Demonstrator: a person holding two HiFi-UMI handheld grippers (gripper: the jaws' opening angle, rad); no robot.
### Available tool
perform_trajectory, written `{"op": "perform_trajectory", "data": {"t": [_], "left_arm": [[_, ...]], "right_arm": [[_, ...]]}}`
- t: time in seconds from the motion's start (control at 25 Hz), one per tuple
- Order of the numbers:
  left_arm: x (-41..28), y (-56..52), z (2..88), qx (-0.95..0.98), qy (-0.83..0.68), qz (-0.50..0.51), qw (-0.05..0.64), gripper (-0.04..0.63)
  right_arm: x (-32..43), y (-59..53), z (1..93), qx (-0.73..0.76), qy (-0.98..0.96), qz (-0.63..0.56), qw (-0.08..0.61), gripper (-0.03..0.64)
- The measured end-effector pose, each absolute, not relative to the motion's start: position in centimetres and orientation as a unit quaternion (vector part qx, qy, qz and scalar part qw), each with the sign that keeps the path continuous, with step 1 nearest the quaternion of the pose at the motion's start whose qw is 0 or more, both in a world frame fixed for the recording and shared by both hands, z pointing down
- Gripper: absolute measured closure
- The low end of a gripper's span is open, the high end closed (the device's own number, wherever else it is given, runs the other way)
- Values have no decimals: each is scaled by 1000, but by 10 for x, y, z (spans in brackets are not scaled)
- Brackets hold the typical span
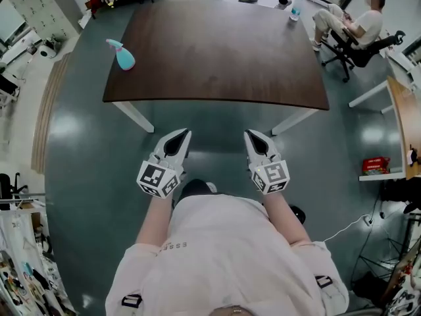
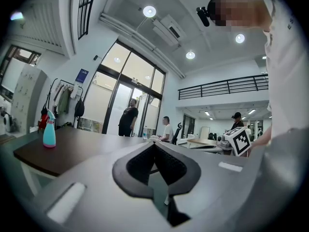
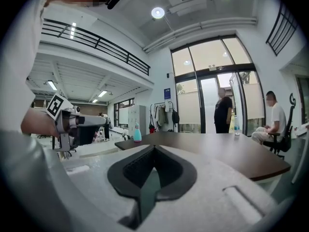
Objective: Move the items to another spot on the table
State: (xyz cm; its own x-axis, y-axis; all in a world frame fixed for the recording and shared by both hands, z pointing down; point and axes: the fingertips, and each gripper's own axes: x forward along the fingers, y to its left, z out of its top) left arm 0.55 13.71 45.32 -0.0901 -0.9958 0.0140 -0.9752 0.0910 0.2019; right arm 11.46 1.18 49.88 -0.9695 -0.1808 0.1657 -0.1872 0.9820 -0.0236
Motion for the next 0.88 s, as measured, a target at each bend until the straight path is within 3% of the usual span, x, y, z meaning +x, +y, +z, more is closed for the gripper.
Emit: {"op": "perform_trajectory", "data": {"t": [0.48,0.88], "left_arm": [[-35,156,462,604,-790,-73,81,580],[-129,197,464,549,-827,-84,80,580]], "right_arm": [[64,2,502,35,-996,26,84,624],[-31,16,507,-1,-994,33,99,624]]}}
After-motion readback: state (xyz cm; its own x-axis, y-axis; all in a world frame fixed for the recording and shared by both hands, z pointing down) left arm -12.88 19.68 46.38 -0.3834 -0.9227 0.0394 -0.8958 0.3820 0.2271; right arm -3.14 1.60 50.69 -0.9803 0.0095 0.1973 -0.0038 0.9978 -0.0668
